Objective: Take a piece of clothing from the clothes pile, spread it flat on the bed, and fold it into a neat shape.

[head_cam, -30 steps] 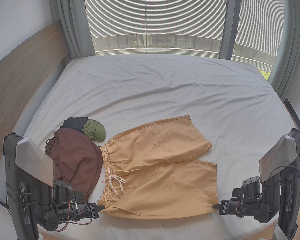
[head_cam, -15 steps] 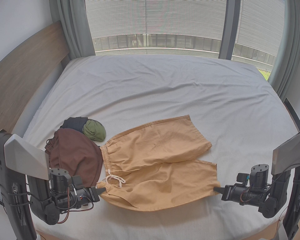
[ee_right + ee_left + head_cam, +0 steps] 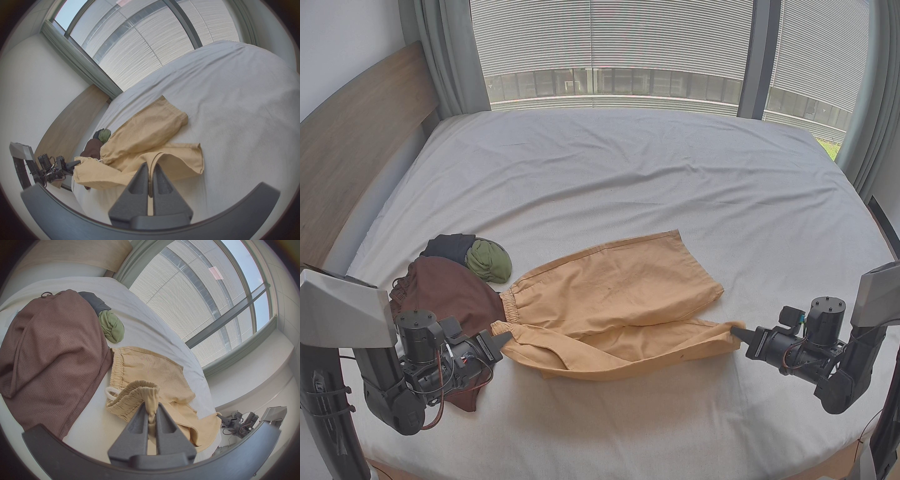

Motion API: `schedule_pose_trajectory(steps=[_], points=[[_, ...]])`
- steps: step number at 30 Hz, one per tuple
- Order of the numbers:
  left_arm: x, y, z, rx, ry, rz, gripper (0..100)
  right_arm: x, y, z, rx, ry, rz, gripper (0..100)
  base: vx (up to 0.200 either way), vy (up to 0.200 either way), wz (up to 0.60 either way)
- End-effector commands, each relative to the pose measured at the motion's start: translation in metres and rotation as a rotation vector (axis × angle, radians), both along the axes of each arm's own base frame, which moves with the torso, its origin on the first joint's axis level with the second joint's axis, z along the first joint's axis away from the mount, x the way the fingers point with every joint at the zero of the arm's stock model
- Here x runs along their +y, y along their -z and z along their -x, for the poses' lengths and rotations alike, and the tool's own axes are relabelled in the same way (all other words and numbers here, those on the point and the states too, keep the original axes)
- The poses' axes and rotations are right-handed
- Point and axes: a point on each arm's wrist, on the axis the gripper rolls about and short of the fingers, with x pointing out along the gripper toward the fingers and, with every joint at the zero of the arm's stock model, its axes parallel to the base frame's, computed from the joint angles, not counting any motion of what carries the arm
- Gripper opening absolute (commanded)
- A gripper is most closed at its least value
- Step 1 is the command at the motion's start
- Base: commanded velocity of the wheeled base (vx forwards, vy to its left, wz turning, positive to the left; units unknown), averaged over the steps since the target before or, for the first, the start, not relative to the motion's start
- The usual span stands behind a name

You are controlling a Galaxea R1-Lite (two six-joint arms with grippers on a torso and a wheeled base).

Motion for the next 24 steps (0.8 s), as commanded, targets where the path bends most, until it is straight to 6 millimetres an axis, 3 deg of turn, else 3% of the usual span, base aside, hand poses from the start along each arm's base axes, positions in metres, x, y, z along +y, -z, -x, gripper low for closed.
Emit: schedule_pose_trajectory(steps=[1, 5, 8, 24], points=[[-0.003, -0.002, -0.003, -0.014, 0.003, 0.007, 0, 0.0, -0.007, -0.012, -0.051, 0.009, -0.012, 0, 0.0, 0.0, 0.0], [-0.004, -0.003, -0.005, -0.022, 0.001, 0.013, 0, 0.001, -0.009, -0.02, -0.022, 0.012, -0.005, 0, 0.0, 0.0, 0.0], [-0.004, -0.003, -0.006, -0.026, -0.008, 0.011, 0, 0.001, -0.023, -0.026, -0.029, 0.011, -0.009, 0, 0.0, 0.0, 0.0], [-0.004, -0.003, -0.018, -0.044, -0.062, 0.038, 0, 0.008, -0.056, -0.076, -0.057, 0.016, -0.018, 0, 0.0, 0.0, 0.0]])
